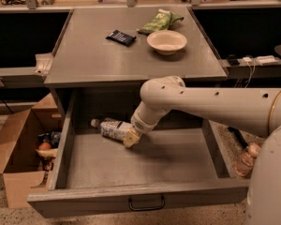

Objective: Place blue plastic bottle into top drawer

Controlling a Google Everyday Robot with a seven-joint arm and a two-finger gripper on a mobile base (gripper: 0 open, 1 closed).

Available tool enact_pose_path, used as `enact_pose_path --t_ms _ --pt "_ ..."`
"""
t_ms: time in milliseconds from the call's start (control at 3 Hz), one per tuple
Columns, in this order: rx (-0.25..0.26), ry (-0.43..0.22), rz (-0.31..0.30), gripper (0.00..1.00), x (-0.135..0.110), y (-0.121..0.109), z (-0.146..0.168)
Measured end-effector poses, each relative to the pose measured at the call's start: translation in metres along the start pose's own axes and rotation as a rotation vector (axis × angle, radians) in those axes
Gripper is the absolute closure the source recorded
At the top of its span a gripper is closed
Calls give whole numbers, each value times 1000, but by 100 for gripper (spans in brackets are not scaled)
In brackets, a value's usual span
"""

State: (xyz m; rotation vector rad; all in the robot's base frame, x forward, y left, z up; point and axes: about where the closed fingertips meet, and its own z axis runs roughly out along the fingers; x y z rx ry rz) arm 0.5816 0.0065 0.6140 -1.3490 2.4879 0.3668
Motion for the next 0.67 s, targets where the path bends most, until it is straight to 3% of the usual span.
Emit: enact_pose_path --t_ms 333,667 --pt "0 0 0 0 0 0 0" --pt "0 0 0 0 0 0 0"
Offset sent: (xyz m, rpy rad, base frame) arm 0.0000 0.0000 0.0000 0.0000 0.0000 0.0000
